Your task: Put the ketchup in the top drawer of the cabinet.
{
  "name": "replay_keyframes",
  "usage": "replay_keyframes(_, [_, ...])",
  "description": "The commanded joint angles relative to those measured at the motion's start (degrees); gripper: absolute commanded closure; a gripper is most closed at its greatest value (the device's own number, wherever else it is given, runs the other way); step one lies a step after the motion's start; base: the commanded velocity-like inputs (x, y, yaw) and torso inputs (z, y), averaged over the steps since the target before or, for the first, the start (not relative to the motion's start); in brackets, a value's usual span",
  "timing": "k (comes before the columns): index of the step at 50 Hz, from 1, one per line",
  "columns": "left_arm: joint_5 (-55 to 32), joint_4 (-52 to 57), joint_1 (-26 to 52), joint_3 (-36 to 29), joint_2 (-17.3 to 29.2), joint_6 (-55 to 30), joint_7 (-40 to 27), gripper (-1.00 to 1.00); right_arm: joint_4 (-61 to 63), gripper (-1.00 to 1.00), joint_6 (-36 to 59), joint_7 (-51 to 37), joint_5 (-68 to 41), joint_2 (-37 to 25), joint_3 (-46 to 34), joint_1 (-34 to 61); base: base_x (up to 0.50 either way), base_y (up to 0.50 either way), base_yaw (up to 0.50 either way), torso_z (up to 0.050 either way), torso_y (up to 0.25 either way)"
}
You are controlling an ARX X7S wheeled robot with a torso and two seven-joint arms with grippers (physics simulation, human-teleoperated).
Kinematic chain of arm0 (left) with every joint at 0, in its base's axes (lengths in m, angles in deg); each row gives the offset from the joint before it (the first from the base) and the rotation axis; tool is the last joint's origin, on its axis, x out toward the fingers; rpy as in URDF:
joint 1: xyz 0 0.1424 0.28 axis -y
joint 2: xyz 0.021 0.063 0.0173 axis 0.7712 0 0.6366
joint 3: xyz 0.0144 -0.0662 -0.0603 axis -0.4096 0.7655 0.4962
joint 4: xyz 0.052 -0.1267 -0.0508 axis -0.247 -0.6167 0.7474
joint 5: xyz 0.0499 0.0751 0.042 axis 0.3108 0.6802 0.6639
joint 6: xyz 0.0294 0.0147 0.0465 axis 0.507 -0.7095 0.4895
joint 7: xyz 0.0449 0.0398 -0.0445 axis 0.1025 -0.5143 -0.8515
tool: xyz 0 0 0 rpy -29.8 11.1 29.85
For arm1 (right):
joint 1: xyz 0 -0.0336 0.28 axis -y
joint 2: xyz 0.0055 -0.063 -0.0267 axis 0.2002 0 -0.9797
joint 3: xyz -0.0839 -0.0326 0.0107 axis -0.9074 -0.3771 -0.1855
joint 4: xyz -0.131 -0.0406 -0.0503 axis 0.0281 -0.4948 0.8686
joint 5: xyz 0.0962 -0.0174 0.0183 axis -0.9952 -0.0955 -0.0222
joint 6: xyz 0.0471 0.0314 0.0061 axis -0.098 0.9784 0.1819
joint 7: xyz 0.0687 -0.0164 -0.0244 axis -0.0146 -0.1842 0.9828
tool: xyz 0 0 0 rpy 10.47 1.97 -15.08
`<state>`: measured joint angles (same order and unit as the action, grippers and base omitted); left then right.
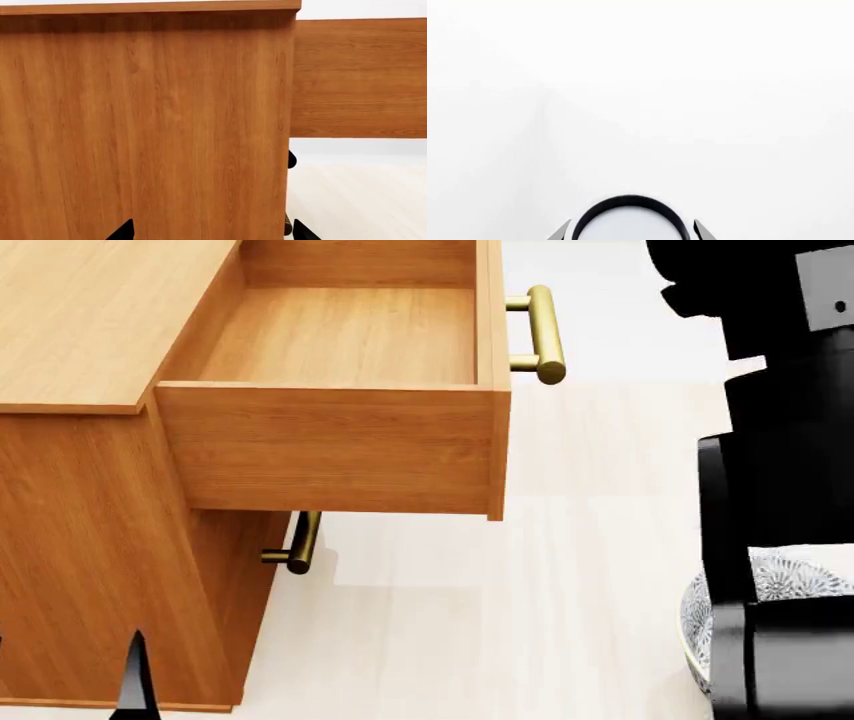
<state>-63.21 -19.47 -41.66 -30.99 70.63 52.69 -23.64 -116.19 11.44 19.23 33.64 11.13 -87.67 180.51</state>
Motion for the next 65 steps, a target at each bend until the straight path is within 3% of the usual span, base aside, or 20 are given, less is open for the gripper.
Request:
replay_keyframes(1, [-0.05,0.05,0.14,-0.09,0.21,-0.22,-0.25,-1.00,-29.29,1.00,-7.97,11.48,5.18,10.98,-2.54,9.28,0.00,0.00,0.00,0.000,0.000])
replay_keyframes(7, [-0.05,-0.29,0.50,-0.42,0.11,-0.16,-0.16,-1.00,-28.83,1.00,-8.24,10.35,-10.30,11.01,-20.01,9.21,0.00,0.00,0.00,0.000,0.000])
replay_keyframes(13, [-0.33,-0.53,0.52,-0.36,0.16,-0.23,-0.22,-1.00,-29.15,1.00,-5.39,15.04,-27.14,11.02,-33.57,10.01,0.00,0.00,0.00,0.000,0.002])
replay_keyframes(21, [-0.46,-0.81,1.00,-0.69,0.03,-0.36,-0.20,-1.00,-27.83,1.00,-6.31,15.30,-38.16,11.02,-50.02,11.09,0.00,0.00,0.00,0.000,0.000])
replay_keyframes(27, [-0.51,-0.82,0.87,-0.76,0.07,-0.18,-0.24,-1.00,-26.63,1.00,-4.67,15.56,-41.05,11.02,-56.18,11.36,0.00,0.00,0.00,0.000,0.000])
replay_keyframes(43, [-1.09,-0.53,0.70,-0.78,0.28,-0.24,-0.43,-1.00,-25.69,1.00,10.62,16.15,-46.15,11.02,-58.40,12.17,0.00,0.00,0.00,0.000,0.000])
replay_keyframes(65, [-1.36,-1.53,1.09,-1.08,0.53,0.01,-0.31,-1.00,-25.28,1.00,17.94,19.09,-45.63,11.02,-58.49,10.94,0.00,0.00,0.00,0.000,0.000])
